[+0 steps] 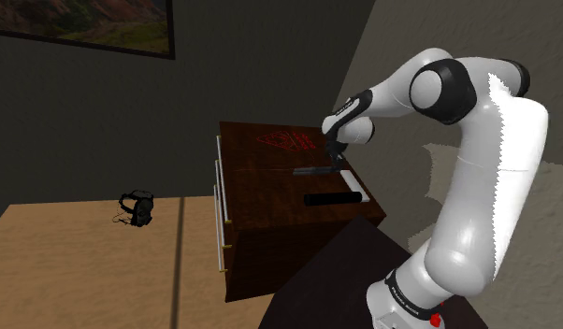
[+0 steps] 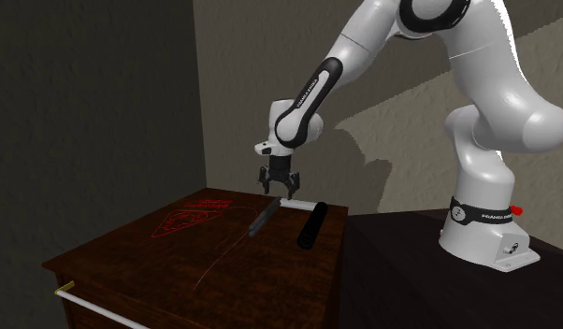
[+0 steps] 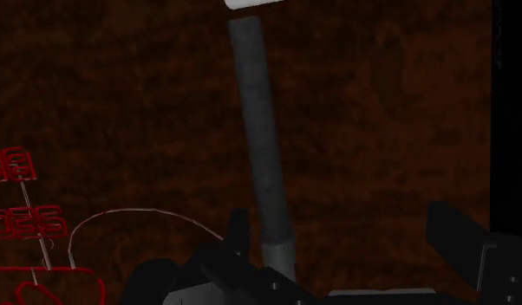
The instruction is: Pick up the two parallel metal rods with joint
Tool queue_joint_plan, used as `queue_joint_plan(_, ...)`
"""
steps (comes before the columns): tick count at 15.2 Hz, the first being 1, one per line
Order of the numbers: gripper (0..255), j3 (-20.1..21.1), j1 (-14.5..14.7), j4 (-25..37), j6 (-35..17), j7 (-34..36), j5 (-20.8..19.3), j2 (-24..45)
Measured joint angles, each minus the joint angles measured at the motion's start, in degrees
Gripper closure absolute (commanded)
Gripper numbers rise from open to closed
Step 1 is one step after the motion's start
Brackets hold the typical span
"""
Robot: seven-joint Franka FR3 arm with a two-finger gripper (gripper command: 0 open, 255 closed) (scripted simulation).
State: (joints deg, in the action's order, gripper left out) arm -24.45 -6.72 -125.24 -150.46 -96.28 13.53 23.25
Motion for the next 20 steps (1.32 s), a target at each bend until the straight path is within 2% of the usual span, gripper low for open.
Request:
queue_joint_plan(4, 0, 4.34, -3.95, 7.37, -0.97, -6.08, 3.16, 7.64)
queue_joint_plan(11, 0, 7.19, -6.48, 9.93, -4.31, -8.48, 5.58, 13.37)
queue_joint_plan(12, 255, 7.34, -6.62, 9.99, -4.55, -8.59, 5.71, 13.66)
queue_joint_plan(20, 255, 7.49, -6.75, 9.99, -4.85, -8.72, 5.85, 13.91)
